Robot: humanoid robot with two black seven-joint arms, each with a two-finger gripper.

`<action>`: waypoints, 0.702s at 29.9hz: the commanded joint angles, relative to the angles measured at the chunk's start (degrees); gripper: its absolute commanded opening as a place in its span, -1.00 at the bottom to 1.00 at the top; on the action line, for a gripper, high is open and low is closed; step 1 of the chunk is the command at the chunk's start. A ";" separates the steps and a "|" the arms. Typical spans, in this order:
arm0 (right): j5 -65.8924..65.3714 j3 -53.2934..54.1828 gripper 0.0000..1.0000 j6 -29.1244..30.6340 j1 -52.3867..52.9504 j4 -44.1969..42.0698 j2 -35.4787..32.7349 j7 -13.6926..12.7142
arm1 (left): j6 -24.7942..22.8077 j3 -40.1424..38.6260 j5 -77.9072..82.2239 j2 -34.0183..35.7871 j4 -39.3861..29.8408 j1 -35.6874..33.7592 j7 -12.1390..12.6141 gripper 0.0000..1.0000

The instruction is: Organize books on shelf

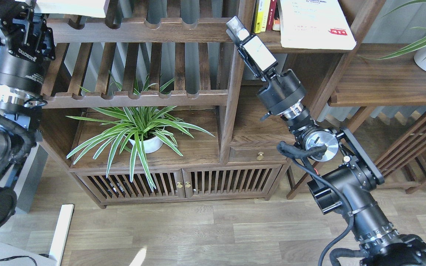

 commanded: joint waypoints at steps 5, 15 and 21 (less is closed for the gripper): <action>-0.09 -3.39 0.19 0.00 0.26 -0.26 0.04 0.04 | -4.10 2.31 1.87 0.10 -0.07 2.16 0.42 -0.99; -1.94 -5.59 0.20 0.00 0.79 -0.70 0.04 0.13 | -6.18 5.30 1.96 0.10 -0.16 4.27 1.39 -1.00; -2.02 -6.03 0.28 -2.60 2.20 -0.79 0.04 0.22 | -6.18 7.23 2.40 -0.07 -0.25 4.27 1.83 -1.00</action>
